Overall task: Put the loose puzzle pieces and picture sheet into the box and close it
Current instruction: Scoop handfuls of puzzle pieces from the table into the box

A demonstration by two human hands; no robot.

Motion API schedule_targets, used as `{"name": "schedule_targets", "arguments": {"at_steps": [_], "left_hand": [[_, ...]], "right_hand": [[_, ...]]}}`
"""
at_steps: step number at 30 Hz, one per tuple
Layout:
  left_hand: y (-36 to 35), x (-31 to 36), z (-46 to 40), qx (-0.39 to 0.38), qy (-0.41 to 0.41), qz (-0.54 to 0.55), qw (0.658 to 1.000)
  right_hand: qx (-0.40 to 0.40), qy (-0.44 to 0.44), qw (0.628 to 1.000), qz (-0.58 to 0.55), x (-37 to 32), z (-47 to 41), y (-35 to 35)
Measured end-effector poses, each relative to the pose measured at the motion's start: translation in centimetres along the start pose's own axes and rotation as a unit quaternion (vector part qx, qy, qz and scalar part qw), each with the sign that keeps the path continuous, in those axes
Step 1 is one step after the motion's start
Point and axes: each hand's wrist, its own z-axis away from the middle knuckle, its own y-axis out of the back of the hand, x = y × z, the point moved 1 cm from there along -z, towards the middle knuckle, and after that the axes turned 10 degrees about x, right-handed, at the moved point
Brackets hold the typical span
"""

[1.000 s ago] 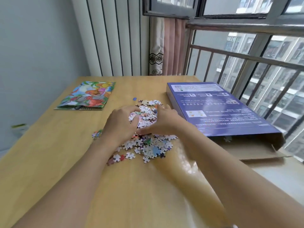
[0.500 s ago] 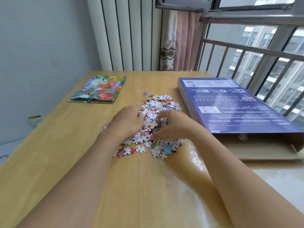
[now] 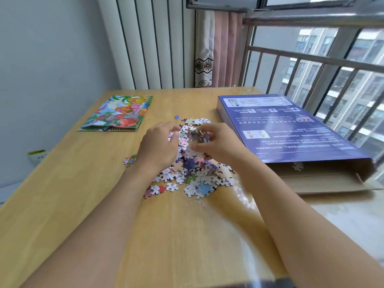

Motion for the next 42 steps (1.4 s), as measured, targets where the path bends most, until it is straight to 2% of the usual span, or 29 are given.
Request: {"name": "schedule_targets", "arguments": {"at_steps": [4, 9, 12, 15, 18, 21, 23, 27, 31, 36, 39, 42], "left_hand": [[0.2, 1.4, 0.4, 0.06, -0.018, 0.06, 0.996], [-0.1, 3.6, 1.5, 0.053, -0.046, 0.098, 0.993], [-0.5, 5.5, 2.5, 0.024, -0.062, 0.139, 0.988], [-1.8, 8.3, 3.8, -0.034, -0.081, 0.169, 0.982], [-3.7, 11.3, 4.9, -0.116, -0.152, 0.107, 0.976], [-5.1, 13.0, 5.4, -0.146, -0.178, 0.047, 0.972], [-5.9, 13.6, 5.6, -0.136, -0.161, 0.038, 0.977], [-7.0, 13.7, 6.3, -0.063, -0.134, 0.031, 0.989], [-7.6, 13.0, 6.6, -0.033, -0.076, 0.086, 0.993], [-7.0, 13.0, 6.2, -0.012, -0.038, 0.144, 0.989], [-6.6, 13.2, 6.0, 0.012, -0.034, 0.174, 0.984], [-6.5, 13.4, 6.0, 0.022, -0.029, 0.188, 0.981]], "right_hand": [[0.027, -0.056, 0.993, -0.099, -0.8, 0.9, 1.6], [0.002, -0.143, 0.968, -0.204, -0.4, 3.6, 4.9], [0.003, -0.199, 0.948, -0.247, 0.4, 5.7, 8.0], [0.023, -0.215, 0.947, -0.239, 2.0, 8.1, 11.4], [0.044, -0.231, 0.945, -0.225, 3.6, 9.9, 14.2], [0.066, -0.256, 0.943, -0.203, 4.7, 10.8, 15.8], [0.079, -0.276, 0.937, -0.199, 5.4, 11.0, 16.5], [0.109, -0.323, 0.919, -0.199, 6.4, 10.2, 17.2], [0.107, -0.373, 0.891, -0.237, 6.3, 9.6, 16.8], [0.107, -0.386, 0.884, -0.242, 6.1, 9.1, 15.6], [0.122, -0.382, 0.861, -0.313, 5.8, 8.8, 14.9], [0.119, -0.369, 0.822, -0.416, 5.2, 8.1, 14.4]]}}
